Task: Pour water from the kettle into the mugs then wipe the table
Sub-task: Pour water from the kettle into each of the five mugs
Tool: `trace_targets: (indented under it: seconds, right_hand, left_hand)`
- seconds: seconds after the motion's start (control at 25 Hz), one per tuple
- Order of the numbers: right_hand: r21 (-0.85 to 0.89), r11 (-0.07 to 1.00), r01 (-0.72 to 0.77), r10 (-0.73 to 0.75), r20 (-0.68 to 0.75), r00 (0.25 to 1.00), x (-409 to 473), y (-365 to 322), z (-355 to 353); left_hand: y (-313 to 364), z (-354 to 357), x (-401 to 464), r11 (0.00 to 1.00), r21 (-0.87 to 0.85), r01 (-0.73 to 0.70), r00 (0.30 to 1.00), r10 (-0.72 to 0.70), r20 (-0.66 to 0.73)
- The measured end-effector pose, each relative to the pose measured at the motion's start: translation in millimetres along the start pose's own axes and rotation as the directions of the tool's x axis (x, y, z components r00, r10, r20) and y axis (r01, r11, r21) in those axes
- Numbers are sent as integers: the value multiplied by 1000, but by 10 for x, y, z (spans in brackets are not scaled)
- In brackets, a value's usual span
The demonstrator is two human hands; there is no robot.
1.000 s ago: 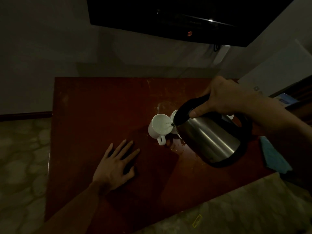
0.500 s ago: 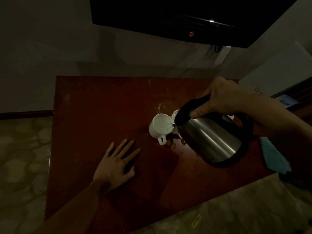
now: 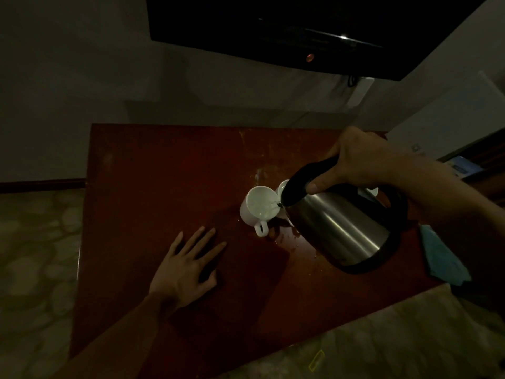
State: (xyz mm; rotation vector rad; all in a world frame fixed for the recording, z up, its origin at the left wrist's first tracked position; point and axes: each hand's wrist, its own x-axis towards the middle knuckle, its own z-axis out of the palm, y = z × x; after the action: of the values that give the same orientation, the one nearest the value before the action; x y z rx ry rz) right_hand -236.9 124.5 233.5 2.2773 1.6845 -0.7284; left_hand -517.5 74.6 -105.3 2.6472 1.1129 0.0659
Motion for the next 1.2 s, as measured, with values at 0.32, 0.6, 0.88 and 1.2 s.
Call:
trace_targets:
  seconds: [0.32,0.6,0.88,1.2]
  right_hand:
    - [-1,1000,9,-9,-15,1000,12,22,0]
    - [26,1000,-5,6,-9,1000,6,-2,5]
    - [-11,1000,5,-5,-4,1000,-16,-10,-4]
    - [7,1000,-14,14,0,1000,-13,-20,2]
  left_hand:
    - [8,-7,-6,1000,2,4,1000,-4,-6]
    - [11,-8,-2,1000,11,1,1000,-1,-7]
    - [10,-2,-6,1000,12,-1,1000,1,3]
    - [4,-22,-5,1000,-2,5,1000,-5,11]
